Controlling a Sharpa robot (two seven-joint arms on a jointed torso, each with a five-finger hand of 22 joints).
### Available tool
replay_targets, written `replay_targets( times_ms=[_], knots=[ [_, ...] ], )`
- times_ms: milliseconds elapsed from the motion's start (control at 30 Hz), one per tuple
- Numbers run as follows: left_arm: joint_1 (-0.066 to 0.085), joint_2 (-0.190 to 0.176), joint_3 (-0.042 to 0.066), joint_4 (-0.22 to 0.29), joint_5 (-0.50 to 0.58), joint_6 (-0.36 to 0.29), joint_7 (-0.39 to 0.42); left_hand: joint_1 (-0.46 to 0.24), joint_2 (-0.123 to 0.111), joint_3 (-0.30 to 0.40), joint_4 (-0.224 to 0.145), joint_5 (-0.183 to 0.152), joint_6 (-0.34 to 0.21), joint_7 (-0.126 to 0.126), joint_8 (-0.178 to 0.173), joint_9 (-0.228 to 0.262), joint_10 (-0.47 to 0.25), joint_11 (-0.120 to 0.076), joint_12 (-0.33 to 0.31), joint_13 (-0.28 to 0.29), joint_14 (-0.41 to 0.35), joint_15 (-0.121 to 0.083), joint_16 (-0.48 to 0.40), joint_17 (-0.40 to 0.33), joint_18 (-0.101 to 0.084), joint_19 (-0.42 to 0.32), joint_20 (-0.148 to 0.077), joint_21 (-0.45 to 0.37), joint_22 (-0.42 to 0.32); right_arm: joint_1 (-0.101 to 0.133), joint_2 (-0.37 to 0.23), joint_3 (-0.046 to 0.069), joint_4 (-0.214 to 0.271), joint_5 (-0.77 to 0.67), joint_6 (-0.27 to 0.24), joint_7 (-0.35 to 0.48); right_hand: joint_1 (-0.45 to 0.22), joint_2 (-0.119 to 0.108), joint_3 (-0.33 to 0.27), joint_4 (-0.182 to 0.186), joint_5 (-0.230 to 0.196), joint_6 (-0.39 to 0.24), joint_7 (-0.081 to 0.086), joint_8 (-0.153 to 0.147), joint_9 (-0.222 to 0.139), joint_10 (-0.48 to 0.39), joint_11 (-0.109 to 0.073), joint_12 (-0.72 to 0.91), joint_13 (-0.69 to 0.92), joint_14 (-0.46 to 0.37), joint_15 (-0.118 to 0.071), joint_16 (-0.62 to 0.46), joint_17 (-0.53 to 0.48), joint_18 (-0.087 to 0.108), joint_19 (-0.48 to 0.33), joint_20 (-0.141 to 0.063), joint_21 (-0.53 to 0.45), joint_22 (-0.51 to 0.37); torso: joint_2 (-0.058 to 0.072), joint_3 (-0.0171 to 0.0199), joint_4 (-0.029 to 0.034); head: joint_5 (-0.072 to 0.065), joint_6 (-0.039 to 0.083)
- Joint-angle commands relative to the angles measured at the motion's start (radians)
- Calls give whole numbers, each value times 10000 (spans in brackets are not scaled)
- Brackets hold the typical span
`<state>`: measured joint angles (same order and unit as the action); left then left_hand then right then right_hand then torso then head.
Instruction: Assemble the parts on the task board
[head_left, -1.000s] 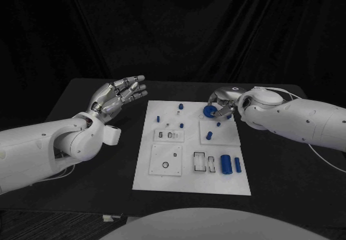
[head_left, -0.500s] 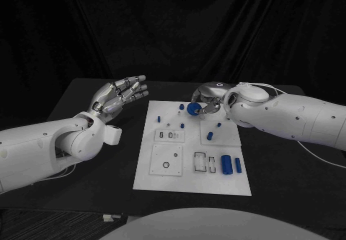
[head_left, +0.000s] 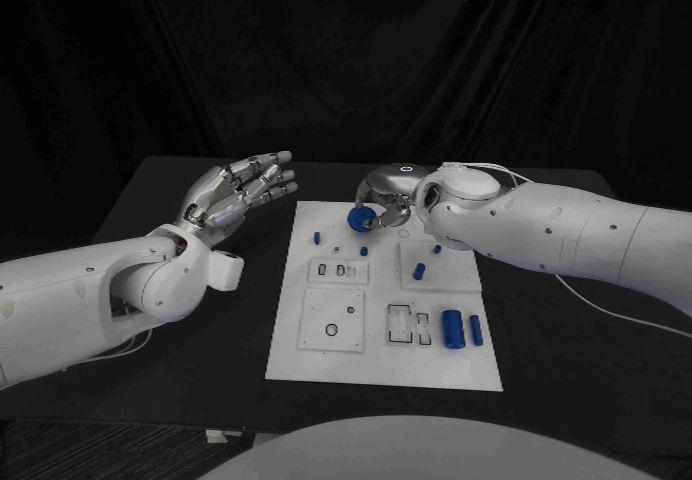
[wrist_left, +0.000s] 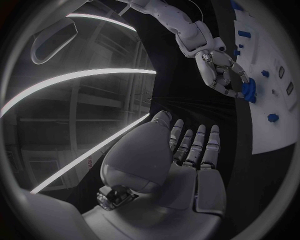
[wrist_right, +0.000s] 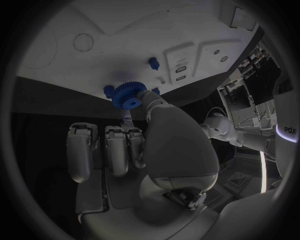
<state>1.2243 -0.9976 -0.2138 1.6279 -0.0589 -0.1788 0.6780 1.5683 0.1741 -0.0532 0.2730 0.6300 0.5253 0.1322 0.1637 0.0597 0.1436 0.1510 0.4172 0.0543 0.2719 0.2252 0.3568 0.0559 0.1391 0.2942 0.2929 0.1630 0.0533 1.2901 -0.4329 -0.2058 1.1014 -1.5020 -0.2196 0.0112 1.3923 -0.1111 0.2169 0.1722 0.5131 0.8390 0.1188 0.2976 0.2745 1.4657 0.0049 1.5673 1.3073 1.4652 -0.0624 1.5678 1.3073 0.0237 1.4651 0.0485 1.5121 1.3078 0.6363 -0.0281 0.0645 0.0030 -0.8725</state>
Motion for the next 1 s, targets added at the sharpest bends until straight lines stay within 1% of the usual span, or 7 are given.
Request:
replay_targets(
  times_ms=[33,367,533,633,833,900,1000],
  knots=[
    [-9,24,10,20,-17,132,271,78,-28,72,-10,68,-101,-1,11,-10,-23,81,65,-6,38,44,55,10,-111,48,-5,45,13,-79,176,4,-226,-55,362,129,-44,20,47,-7,-73,179,-167,31,232,1051,52,35,2635,1056,96,30,2634,-27,582,84,-67,2271,8,-2,-11,17,-1],
    [-19,22,10,26,-17,158,270,83,-31,81,-15,71,-122,-6,6,-12,-28,91,54,-8,34,50,50,8,-115,50,-5,46,13,-202,615,5,-807,-55,563,165,-52,4,131,-72,-158,-18,-130,-155,148,1051,72,35,2635,1056,124,30,2634,-17,562,117,-101,2259,23,1,15,9,-1],
    [-21,23,10,28,-17,169,269,83,-31,81,-15,71,-122,-6,6,-12,-28,91,54,-8,34,50,50,8,-115,50,-5,46,13,-222,697,5,-944,-55,701,166,-113,-27,199,-104,-229,-223,-89,-404,43,1051,101,35,2635,1056,150,30,2634,-8,541,144,-136,2248,22,-4,0,17,-1],
    [-23,32,10,20,-17,176,268,83,-31,81,-15,71,-122,-6,6,-12,-28,91,54,-8,34,50,50,8,-115,50,-5,46,13,-229,718,5,-967,-55,767,162,-149,-52,256,-146,-329,-451,-89,-653,-65,1051,106,35,2635,1056,158,30,2634,-5,535,159,-150,2247,24,-6,3,8,-1],
    [-26,40,10,22,-17,185,267,83,-31,81,-15,71,-122,-6,6,-12,-28,91,54,-8,34,50,50,8,-115,50,-5,46,13,-238,734,5,-992,-55,851,170,-228,-72,338,-269,-552,-1137,-132,-1351,-405,1051,63,35,2635,1056,129,30,2634,9,505,141,-207,2237,8,-7,3,8,-1],
    [-26,35,10,23,-17,183,264,83,-31,81,-15,71,-122,-6,6,-12,-28,91,54,-8,34,50,50,8,-115,50,-5,46,13,-240,726,5,-994,-55,855,176,-287,-70,311,-311,-791,-1586,-208,-1696,-611,1051,7,35,2635,1056,85,30,2634,27,465,111,-272,2214,5,-7,-1,13,-1],
    [-27,25,10,23,-17,178,262,83,-31,81,-15,71,-122,-6,6,-12,-28,91,54,-8,34,50,50,8,-115,50,-5,46,13,-242,709,5,-996,-55,892,169,-359,-56,249,-337,-1152,-2314,-260,-1966,-927,1051,-47,35,2635,1056,36,30,2634,33,453,63,-300,2209,0,-9,-11,16,-1]
  ],
)
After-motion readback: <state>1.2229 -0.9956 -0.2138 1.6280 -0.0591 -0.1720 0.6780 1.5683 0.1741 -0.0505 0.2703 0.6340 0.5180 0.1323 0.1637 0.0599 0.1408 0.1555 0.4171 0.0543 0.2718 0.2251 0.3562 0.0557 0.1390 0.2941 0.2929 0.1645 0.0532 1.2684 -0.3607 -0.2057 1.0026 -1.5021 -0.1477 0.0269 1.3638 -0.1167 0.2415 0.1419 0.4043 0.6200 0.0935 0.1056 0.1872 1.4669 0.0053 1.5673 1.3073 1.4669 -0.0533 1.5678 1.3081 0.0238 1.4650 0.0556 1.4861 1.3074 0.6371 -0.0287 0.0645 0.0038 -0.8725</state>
